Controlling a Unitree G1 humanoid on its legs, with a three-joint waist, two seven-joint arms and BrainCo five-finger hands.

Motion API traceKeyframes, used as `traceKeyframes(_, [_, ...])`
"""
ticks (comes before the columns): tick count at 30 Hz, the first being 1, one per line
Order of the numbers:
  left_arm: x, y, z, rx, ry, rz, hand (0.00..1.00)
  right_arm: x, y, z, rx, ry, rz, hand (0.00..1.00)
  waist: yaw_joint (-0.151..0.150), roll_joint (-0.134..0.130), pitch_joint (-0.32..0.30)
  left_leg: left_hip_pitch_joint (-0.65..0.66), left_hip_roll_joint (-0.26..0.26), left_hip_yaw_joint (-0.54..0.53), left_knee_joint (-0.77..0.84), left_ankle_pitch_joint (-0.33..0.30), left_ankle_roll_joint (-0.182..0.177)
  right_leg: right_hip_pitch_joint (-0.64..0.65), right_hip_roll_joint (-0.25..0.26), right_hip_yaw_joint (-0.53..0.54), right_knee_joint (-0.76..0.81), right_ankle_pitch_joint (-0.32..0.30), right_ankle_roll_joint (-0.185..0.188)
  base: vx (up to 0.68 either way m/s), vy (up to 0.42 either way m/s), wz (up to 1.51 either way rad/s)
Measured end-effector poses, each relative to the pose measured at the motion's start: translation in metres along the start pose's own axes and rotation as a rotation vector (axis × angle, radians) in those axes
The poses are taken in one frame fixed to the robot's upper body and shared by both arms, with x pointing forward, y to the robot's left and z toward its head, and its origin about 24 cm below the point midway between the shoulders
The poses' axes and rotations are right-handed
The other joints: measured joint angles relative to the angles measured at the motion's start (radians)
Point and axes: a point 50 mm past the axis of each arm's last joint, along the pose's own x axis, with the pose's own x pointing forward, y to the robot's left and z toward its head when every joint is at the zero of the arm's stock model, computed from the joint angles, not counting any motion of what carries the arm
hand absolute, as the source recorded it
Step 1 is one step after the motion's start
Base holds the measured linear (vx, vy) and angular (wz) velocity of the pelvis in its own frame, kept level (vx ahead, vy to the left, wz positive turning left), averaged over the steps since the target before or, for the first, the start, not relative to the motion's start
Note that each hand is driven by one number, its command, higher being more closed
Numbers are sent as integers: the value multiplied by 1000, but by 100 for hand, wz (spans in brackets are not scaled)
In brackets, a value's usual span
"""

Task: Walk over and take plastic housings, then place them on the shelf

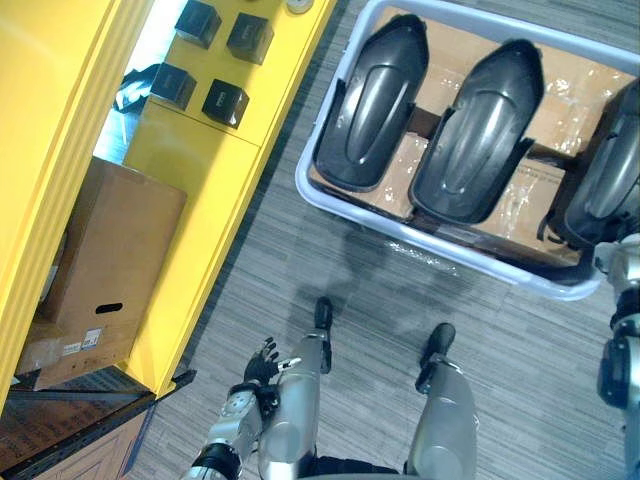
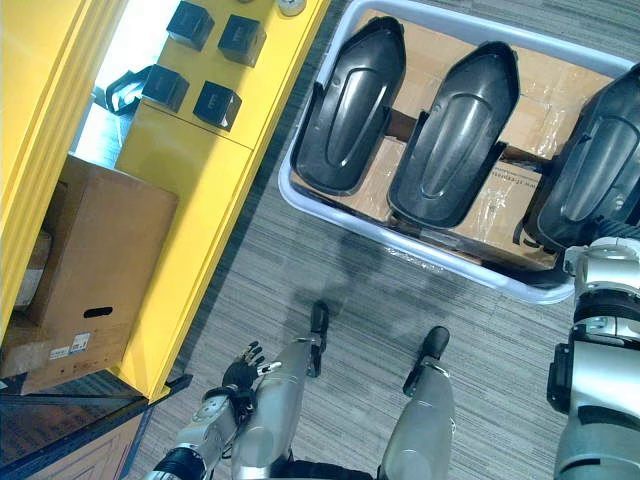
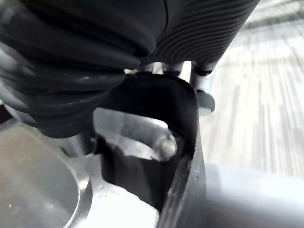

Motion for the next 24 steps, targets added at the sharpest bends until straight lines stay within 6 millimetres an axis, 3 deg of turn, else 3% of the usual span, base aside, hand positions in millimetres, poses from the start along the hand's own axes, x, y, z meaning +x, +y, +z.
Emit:
traceKeyframes(4, [0,0,-2,8,15,3,0,-2,4,1,-53,-25,-24,100,-1,-4,-9,11,10,0,0,0,0,17,13,0,-15,7,-4,1,-5,-4])
traceKeyframes(7, [-1,3,-4,20,33,10,0,-6,6,16,-98,-129,-48,100,-2,-14,-25,18,24,-1,-1,1,-3,40,39,-3,-57,28,-10,-3,-1,-10])
traceKeyframes(9, [-4,14,-8,30,44,38,0,-14,7,34,-161,-246,-90,100,-5,-37,-46,27,35,-1,0,1,-3,70,59,-7,-101,51,-11,-10,11,-6])
traceKeyframes(16, [-7,24,-7,27,39,64,0,-23,3,56,-145,-355,-133,100,-6,-86,-51,72,41,4,-7,1,-4,141,73,-13,-172,79,-11,0,5,-1])
traceKeyframes(24, [-15,42,-7,-101,10,112,0,-39,7,66,-105,-495,-153,100,-8,-161,-48,171,47,29,-71,5,-10,229,85,-2,-247,105,-11,49,7,-7])
